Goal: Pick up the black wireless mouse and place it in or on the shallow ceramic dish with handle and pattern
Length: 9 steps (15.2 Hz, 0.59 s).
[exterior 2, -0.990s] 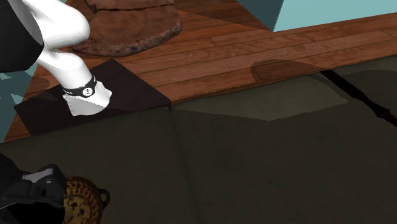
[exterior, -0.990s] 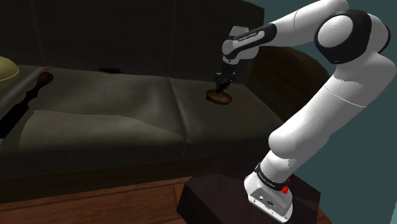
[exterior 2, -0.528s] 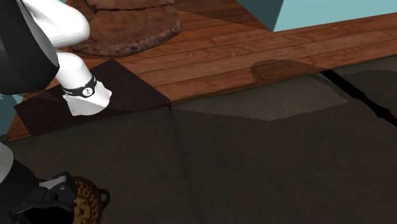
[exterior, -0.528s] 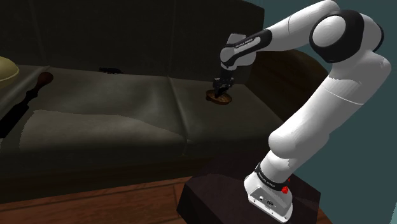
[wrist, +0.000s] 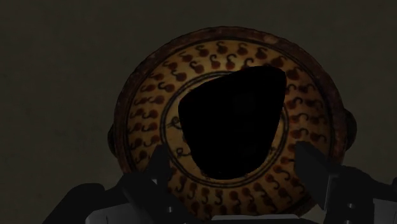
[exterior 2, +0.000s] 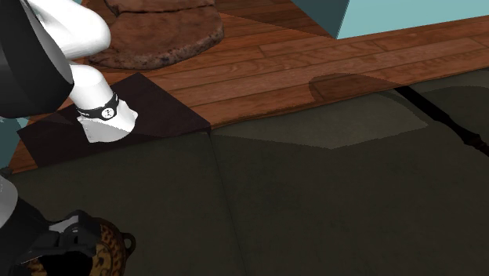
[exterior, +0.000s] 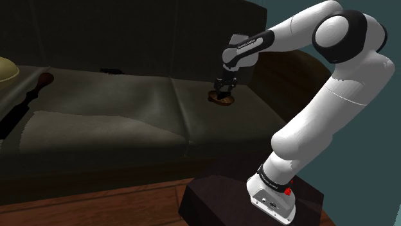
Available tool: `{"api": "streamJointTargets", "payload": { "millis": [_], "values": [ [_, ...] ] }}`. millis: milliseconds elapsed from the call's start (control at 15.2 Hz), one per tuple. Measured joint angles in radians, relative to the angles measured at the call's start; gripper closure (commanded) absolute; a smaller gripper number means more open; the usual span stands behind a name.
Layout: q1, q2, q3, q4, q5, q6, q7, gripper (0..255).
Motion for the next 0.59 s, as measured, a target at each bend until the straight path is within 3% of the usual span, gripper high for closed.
{"api": "streamJointTargets", "payload": {
  "millis": [264,594],
  "values": [
    [0.0,0.0,0.0,0.0,0.0,0.0,0.0,0],
    [0.003,-0.052,0.003,0.062,0.004,-0.113,-0.005,0]
  ]
}}
